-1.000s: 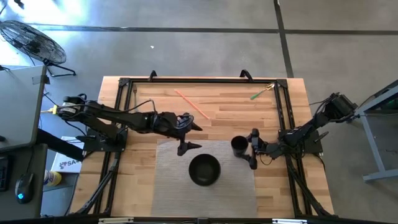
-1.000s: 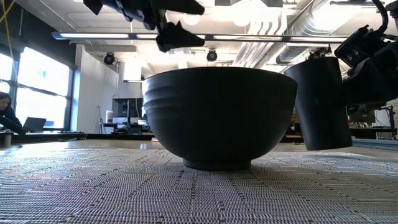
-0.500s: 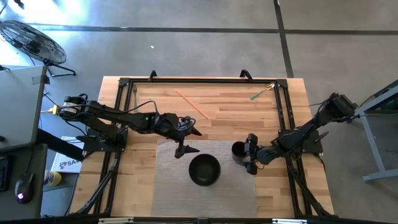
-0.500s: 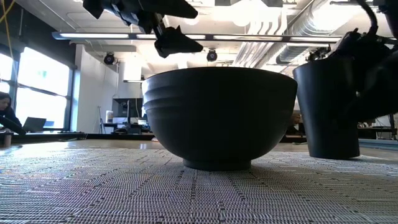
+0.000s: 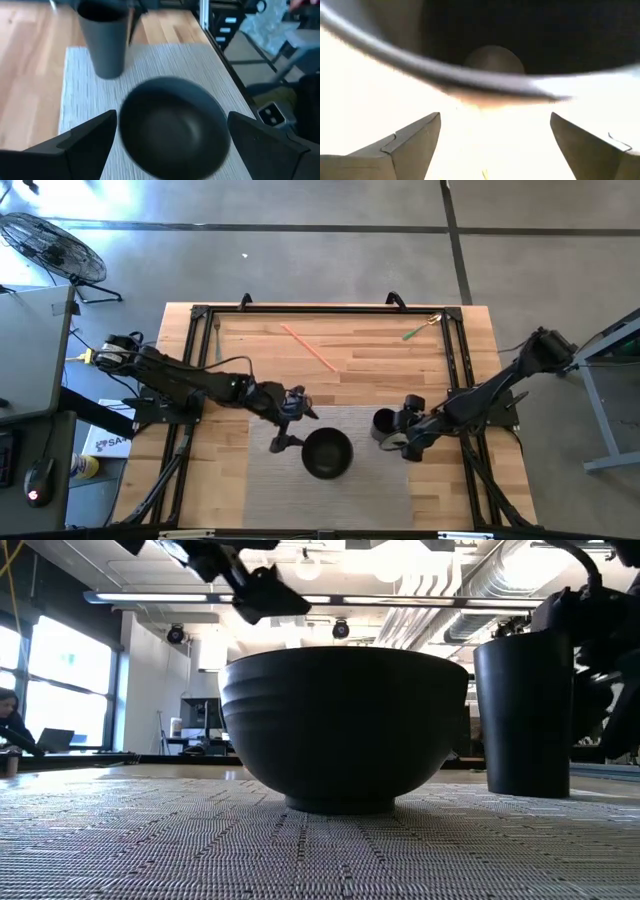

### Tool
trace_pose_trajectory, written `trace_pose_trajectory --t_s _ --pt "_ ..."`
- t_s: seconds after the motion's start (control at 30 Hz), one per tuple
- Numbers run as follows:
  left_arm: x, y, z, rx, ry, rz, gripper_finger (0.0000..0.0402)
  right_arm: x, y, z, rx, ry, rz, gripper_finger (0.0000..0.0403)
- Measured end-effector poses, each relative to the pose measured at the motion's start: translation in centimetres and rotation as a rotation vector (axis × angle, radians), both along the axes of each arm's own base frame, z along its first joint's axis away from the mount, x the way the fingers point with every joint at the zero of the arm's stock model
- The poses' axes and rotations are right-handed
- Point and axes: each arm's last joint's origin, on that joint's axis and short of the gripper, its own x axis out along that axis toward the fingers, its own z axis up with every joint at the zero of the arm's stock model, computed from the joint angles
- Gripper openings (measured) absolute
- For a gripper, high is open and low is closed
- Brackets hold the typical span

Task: Pick & Place Utensil
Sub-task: Adjust the black bowl on the table mat

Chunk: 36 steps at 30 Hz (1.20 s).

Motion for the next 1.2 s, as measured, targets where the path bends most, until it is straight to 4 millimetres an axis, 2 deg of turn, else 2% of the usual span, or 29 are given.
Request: trace_pose_trajectory --t_s 0.2,0.47,0.6,0.83,0.97,1.2 --pt "-1.1 -1.4 -1.2 0.012 0.158 -0.01 0.0374 -1.8 0.2 1.8 0.027 0.054 -0.052 0.0369" --pt "-2.3 -0.7 -3.8 0.127 0.216 0.31 0.0374 -3.7 0.7 4.2 0.035 -0.005 -0.11 0.0367" --pt "-1.6 -0.7 -4.0 0.155 0.16 0.37 0.0374 -3.9 0.7 4.7 0.045 -0.048 -0.124 0.0367" --pt "0.3 -1.1 -6.7 0.218 0.138 0.431 0.0374 -4.1 0.4 5.1 0.052 -0.067 -0.129 0.0366" --pt "0.6 -1.1 -7.0 0.219 0.132 0.444 0.0374 -4.3 0.2 5.3 0.063 -0.07 -0.139 0.0365" --pt "0.7 -1.6 -6.9 0.124 0.15 0.319 0.0374 -4.2 -0.1 5.4 0.081 -0.065 -0.143 0.0365"
